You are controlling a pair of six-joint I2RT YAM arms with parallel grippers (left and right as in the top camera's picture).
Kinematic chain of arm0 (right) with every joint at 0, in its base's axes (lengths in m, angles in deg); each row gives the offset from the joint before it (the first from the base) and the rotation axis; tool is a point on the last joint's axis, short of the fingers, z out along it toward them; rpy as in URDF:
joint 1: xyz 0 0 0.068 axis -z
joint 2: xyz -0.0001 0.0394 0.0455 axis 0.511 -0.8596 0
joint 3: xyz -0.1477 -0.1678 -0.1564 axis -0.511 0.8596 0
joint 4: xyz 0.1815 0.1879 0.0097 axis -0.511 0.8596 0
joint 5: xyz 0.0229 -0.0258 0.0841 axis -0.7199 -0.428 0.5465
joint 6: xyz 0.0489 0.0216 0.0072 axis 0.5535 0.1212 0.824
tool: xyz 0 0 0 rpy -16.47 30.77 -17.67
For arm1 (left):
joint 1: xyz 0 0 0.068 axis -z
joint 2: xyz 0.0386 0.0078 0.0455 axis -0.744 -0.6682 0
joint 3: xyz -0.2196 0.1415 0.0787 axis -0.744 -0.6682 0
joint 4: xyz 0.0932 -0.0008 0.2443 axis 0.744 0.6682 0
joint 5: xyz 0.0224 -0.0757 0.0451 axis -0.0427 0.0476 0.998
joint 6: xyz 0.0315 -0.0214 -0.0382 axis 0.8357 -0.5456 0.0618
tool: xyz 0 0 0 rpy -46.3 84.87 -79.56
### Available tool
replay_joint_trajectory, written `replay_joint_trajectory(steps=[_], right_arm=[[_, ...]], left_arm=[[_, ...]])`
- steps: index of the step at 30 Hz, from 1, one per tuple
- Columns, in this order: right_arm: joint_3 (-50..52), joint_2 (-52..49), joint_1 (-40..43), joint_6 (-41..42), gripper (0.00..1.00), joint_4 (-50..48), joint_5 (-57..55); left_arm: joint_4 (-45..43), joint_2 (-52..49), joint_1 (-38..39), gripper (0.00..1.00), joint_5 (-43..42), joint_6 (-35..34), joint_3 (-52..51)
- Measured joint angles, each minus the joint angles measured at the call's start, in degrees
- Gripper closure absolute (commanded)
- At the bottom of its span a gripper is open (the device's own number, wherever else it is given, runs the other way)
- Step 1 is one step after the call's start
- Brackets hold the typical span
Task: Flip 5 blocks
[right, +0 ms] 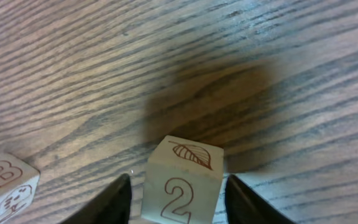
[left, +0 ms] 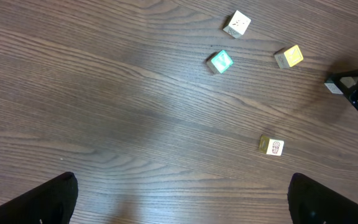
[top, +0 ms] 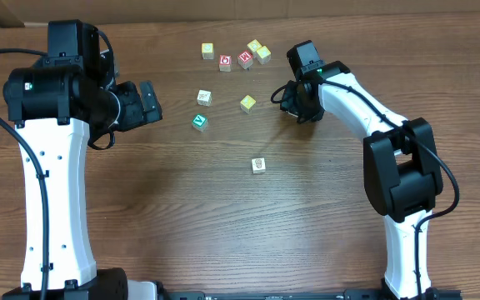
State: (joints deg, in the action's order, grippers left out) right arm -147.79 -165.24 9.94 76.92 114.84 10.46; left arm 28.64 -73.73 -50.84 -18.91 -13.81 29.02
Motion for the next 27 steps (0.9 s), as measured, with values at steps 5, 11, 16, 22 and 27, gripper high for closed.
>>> replay_joint_trajectory(steps=[5, 11, 16, 22, 27], right_arm=[[0.0, 0.0, 0.0, 0.2, 0.69, 0.2, 0.0], [-2.1, 0.0, 0.0, 0.1, 0.72, 8.2, 0.0], [-7.3, 0.7, -0.3, -0.3, 0.73, 21.4, 1.4], [-10.9, 6.9, -2.1, -1.3, 0.81, 35.2, 6.3], [-10.2, 8.3, -4.1, -1.6, 0.81, 37.7, 7.5]], left_arm=[[0.0, 0.0, 0.0, 0.00, 0.0, 0.0, 0.0], [0.0, 0.0, 0.0, 0.00, 0.0, 0.0, 0.0], [0.0, 0.0, 0.0, 0.00, 0.0, 0.0, 0.0], [0.0, 0.0, 0.0, 0.00, 0.0, 0.0, 0.0], [0.0, 0.0, 0.0, 0.00, 0.0, 0.0, 0.0]])
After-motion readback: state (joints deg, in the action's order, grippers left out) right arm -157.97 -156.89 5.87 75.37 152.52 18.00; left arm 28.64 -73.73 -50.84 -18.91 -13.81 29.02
